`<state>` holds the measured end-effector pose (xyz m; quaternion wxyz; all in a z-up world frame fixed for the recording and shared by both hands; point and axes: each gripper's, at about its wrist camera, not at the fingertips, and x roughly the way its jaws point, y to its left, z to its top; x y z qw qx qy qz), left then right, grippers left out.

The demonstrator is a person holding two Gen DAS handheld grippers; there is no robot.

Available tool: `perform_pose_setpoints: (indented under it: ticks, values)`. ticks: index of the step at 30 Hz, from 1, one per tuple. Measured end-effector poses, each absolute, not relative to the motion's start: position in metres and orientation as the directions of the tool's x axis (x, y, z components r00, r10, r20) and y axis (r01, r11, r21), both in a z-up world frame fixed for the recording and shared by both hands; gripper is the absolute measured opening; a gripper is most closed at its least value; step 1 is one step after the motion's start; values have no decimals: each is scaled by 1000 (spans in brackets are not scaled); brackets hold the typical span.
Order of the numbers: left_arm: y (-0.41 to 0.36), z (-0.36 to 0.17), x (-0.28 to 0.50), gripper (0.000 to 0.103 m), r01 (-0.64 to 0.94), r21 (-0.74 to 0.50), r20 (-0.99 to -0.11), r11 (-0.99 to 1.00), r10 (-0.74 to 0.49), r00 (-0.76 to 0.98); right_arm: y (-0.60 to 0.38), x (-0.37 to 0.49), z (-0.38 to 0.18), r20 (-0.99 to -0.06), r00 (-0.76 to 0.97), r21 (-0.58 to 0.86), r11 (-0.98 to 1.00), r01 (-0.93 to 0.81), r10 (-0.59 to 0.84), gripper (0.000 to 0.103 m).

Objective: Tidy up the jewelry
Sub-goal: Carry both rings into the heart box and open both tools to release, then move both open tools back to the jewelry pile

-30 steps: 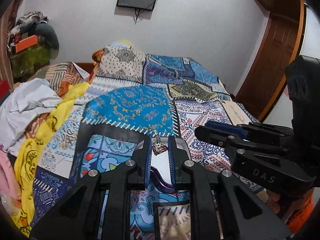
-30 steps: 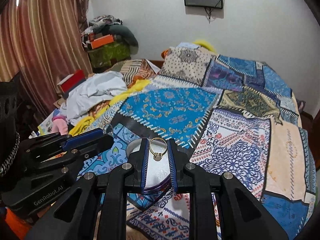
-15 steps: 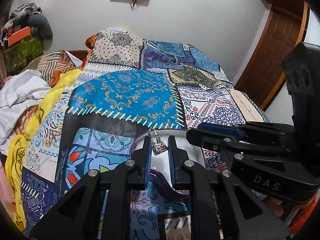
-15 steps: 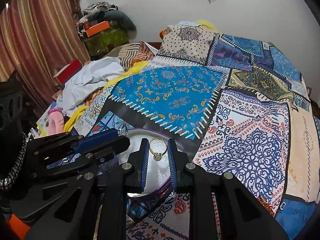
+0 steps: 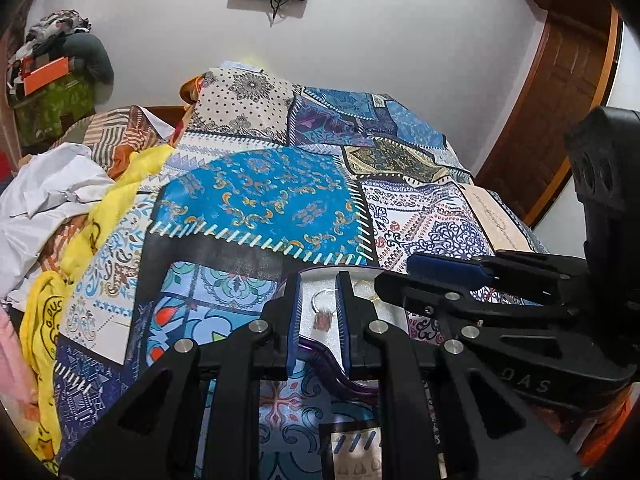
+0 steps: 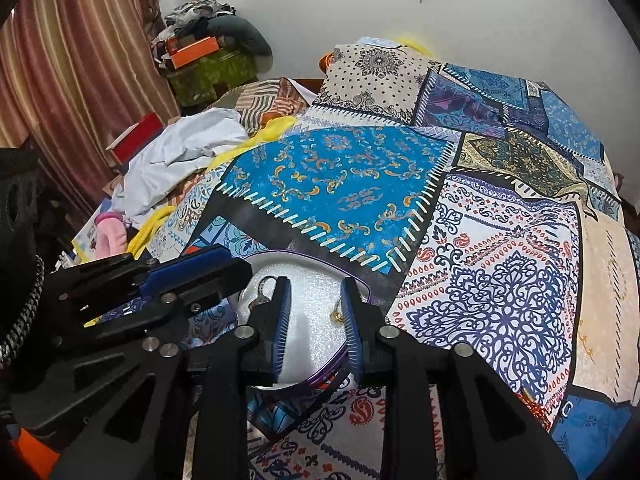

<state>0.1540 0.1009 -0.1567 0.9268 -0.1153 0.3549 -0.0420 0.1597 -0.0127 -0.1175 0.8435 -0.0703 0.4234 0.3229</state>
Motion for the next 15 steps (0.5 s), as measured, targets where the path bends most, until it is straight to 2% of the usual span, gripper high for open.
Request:
perform_pose_setpoints:
  ticks: [3,15]
  values:
    - [100,-149,147,15,-12,-228,-642,974,-142,754,-16,157,-112,-748,450,151,785,-601,488,33]
    - [89,-115,121,15,-20,-168,-612,986,-88,786,-33,135,-77,-696,530,105,799,-592,485,33]
